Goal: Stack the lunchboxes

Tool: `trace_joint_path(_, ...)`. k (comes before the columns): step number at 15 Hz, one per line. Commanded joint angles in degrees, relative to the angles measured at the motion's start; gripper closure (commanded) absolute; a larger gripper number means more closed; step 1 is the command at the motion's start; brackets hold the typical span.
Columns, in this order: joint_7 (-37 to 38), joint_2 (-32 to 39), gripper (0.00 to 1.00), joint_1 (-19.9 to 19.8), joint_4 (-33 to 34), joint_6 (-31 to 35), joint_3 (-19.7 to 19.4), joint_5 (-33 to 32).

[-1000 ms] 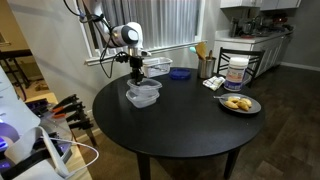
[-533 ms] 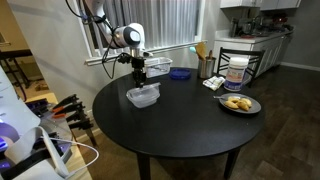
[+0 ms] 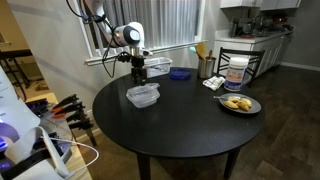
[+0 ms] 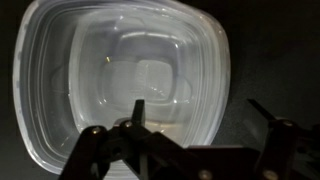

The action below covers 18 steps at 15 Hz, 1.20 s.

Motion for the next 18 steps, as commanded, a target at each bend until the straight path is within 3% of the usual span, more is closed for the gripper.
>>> trace_joint_path(1,-0.6,0.0,0.00,-1.1,-0.1,1.1,1.1,0.9)
trace_joint_path(3,-1.0,0.1,0.06,-1.2,-0.1,1.2,1.3,0.9)
trace_joint_path(4,-1.2,0.1,0.26,-1.3,-0.1,1.3,1.4,0.8)
trace_joint_path(15,-4.9,0.8,0.99,-2.9,-0.6,4.3,2.1,0.7)
trace_joint_path(18,-5.3,0.4,1.00,-3.2,-1.2,5.2,2.3,0.9)
